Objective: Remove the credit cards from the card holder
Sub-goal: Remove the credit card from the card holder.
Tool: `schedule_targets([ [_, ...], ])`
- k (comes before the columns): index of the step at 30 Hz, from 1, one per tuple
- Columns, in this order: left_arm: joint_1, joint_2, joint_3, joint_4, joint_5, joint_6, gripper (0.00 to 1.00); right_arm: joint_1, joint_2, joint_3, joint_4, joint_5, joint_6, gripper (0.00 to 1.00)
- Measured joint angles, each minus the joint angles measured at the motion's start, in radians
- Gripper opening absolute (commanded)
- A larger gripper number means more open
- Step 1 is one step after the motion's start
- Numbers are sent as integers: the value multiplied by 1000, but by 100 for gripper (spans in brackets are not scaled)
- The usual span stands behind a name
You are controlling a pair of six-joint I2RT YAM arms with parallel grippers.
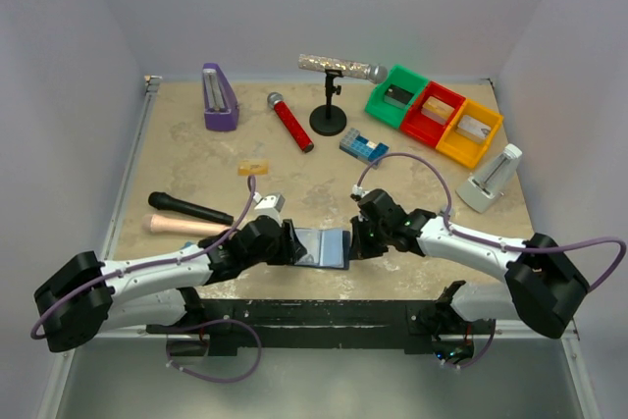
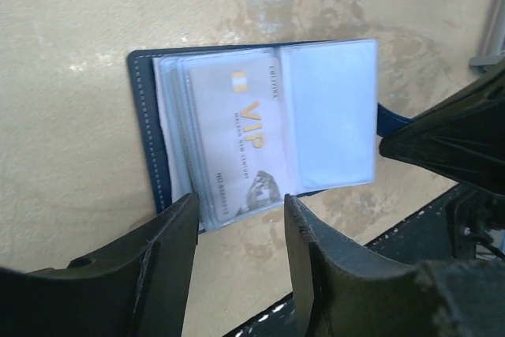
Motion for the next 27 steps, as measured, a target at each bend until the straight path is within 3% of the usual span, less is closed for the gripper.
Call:
schedule_targets([
  [2, 2, -5, -1, -31, -17, 0, 51, 0, 0, 0, -5, 7, 0, 0],
  [8, 23, -65, -10, -92, -55, 5, 51, 0, -10, 17, -88, 72, -5, 39],
  [12, 48, -146, -14, -117, -72, 20, 51, 0, -63, 64, -176, 135, -14, 51],
  [18, 79, -211, -14, -87, -42, 61, 43, 0, -196, 132, -190, 146, -19, 52],
  [22, 94, -186, -15, 4, 33, 85, 26, 0, -204, 127, -77, 48, -5, 49],
  [27, 111, -98, -15, 95, 103, 104, 1, 1, -79, 87, 137, -101, 64, 39],
])
